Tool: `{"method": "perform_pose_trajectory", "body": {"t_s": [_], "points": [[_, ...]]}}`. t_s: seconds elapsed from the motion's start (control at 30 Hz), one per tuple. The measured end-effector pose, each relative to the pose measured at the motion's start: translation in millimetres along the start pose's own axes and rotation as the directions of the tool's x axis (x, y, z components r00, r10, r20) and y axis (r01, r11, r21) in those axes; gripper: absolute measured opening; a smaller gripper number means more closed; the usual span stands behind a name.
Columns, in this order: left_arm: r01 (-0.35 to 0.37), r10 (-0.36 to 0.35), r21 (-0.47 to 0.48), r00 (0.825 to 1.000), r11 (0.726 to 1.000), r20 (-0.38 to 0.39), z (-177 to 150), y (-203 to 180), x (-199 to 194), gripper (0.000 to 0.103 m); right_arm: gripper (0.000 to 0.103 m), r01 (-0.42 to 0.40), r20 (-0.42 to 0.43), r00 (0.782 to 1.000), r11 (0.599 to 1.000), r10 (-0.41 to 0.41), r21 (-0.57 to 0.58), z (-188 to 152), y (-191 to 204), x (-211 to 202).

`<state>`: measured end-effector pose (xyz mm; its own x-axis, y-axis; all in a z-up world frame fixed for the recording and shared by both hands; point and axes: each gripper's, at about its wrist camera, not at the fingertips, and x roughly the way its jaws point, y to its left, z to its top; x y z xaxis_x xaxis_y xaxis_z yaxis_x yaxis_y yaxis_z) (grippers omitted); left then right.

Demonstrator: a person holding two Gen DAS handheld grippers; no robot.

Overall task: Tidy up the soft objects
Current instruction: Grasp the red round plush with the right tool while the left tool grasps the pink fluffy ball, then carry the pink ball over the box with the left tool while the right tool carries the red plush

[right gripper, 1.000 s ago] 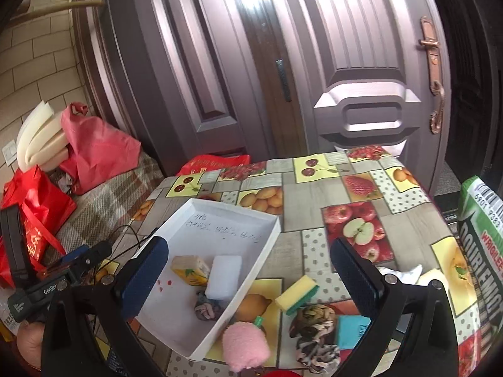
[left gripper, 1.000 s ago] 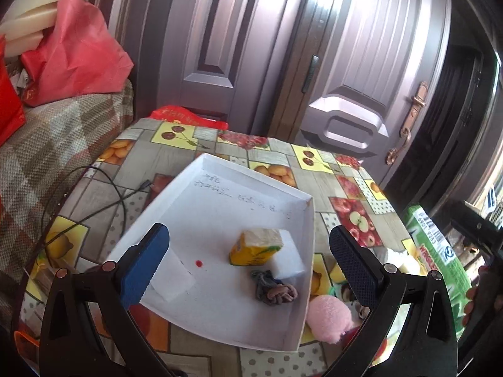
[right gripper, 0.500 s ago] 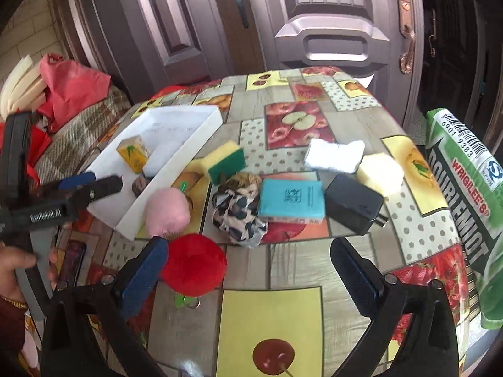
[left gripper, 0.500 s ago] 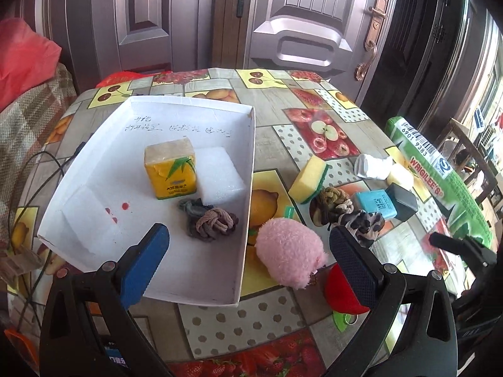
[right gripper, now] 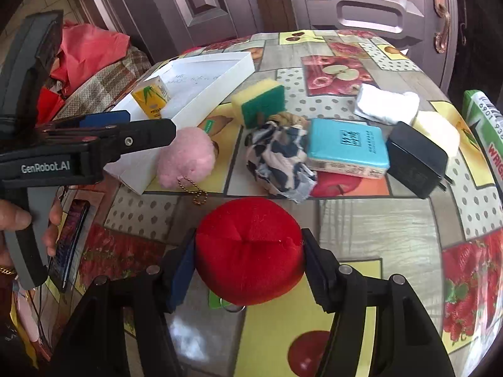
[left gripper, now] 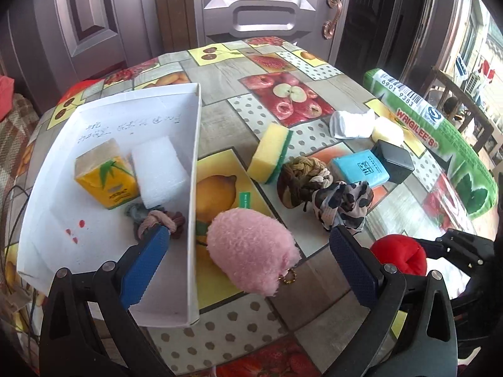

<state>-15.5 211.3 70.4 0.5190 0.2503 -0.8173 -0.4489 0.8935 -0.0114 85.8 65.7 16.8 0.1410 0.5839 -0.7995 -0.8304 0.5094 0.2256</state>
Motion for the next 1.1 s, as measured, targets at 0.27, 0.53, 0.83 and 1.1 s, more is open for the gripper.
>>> {"method": "perform_pose_trajectory", "body": {"t_s": [0.27,0.53,0.83,1.1], "points": [[0.038,-0.035,0.042,0.996,0.998,-0.088,-3,-30,36,0.103,0.063,0.010,0.065,0.998,0.986,-0.021,0.164,-13,-47,-42],[0.115,-0.115,0.056,0.993,0.992,-0.002,-17,-47,-11,0.103,0.063,-0.025,0.102,0.995,0.976,0.003,0.218,-13,-59,-58],[0.080,-0.072,0.075,0.992,0.994,-0.099,-14,-41,33,0.103,0.063,-0.031,0.119,0.993,0.976,0.006,0.216,-15,-51,-69],[0.108,-0.108,0.001,0.994,0.994,-0.036,-31,-38,9,0.064,0.063,-0.010,0.187,0.982,0.979,-0.029,0.201,-9,-43,-100]]}}
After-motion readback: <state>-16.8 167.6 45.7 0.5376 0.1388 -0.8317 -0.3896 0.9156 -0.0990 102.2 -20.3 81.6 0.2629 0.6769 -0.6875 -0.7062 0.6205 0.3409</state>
